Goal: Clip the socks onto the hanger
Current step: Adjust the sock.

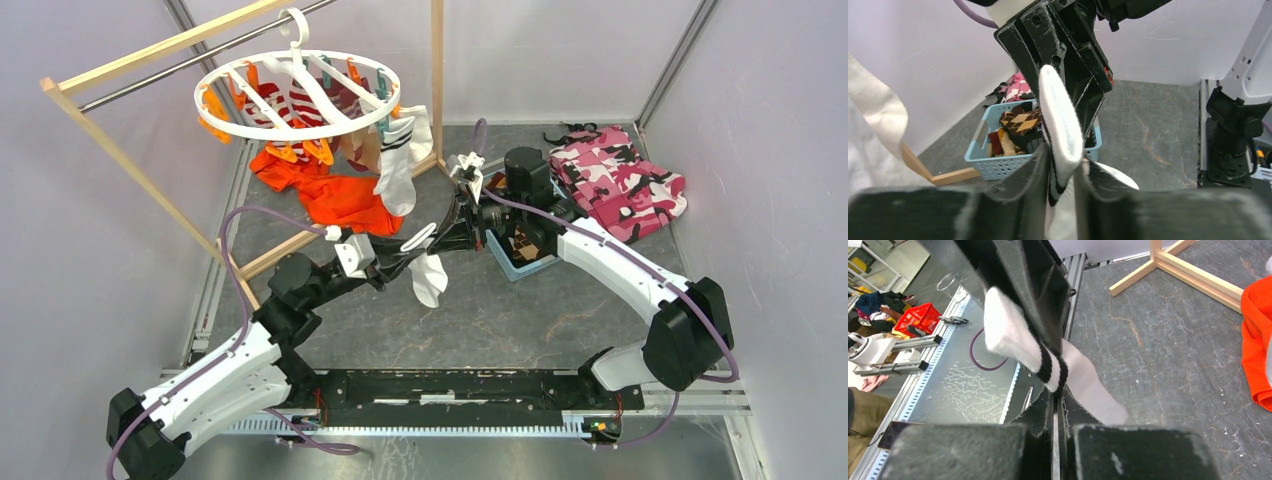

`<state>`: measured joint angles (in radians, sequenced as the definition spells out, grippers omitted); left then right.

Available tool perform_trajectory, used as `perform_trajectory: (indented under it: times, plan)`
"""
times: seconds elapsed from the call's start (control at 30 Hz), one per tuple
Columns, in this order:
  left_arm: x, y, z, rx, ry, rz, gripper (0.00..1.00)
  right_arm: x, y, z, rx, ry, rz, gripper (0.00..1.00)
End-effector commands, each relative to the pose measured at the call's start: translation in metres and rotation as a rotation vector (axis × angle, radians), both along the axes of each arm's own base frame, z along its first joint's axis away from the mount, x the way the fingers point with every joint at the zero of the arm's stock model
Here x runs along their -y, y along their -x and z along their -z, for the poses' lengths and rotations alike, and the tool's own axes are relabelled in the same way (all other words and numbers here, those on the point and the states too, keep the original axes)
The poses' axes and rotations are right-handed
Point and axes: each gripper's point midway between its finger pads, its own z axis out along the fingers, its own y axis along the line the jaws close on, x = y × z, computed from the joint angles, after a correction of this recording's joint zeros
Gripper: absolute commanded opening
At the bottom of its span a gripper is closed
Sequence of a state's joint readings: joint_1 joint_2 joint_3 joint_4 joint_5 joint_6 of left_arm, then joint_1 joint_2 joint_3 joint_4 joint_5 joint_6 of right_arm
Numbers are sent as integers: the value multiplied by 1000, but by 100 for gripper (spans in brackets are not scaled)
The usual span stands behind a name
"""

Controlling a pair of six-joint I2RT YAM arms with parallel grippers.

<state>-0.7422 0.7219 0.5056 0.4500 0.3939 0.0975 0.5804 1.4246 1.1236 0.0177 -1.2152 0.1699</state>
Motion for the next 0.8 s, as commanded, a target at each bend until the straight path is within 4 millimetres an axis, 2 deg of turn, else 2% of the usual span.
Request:
perform_trajectory:
  times: [0.0, 0.03, 0.07, 0.13, 0.2, 0.3, 0.43, 0.5, 0.6, 0.77]
  plan:
    - [4, 6, -18, -29, 77, 37, 16, 1, 1, -9, 55, -24, -19, 1]
    - [5, 6, -17, -36, 75, 42, 6, 2, 1, -9, 64, -22, -22, 1]
    - [5, 7, -15, -64, 85, 50, 3, 3, 2, -8, 70, -15, -26, 2]
    - [4, 9, -16, -85, 103, 54, 2, 5, 3, -10, 134, -15, -37, 8]
    - [1, 12, -17, -99, 124, 55, 2, 7, 1, -14, 214, -10, -50, 21]
    - [-4, 15, -17, -102, 145, 42, 2, 12, -2, -18, 358, 9, -61, 50]
    - [-10, 14, -16, -138, 155, 16, 2, 15, -8, -33, 583, -27, -68, 71]
    - [-10, 12, -15, -160, 147, 6, 2, 14, -5, -43, 659, -81, -77, 74]
    - [-11, 10, -15, -179, 148, -8, 2, 7, -2, -55, 700, -133, -80, 75]
    - [-13, 11, -18, -179, 164, -8, 2, -9, 7, -66, 695, -168, -102, 70]
